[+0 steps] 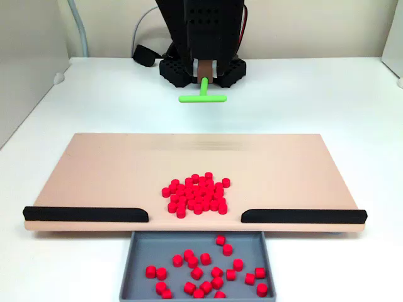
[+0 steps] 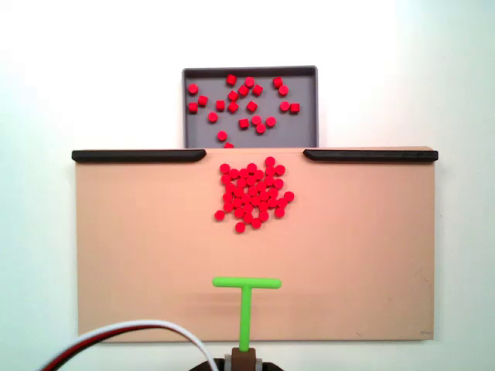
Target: Gather the bottom side granules
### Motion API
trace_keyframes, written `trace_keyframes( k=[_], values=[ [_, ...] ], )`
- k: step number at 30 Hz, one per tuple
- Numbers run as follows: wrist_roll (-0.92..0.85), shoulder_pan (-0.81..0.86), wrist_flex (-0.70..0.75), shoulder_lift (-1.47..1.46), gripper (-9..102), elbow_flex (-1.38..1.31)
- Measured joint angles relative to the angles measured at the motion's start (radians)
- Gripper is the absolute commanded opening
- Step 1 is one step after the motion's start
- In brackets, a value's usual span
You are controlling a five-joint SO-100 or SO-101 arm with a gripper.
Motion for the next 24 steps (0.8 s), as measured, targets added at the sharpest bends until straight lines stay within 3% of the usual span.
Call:
trace_keyframes(
  k=[7,24],
  values=[
    [-0.086,0.014,0.000,-0.028,0,0.000],
    [-0.087,0.015,0.000,-0.028,0,0.000]
  ],
)
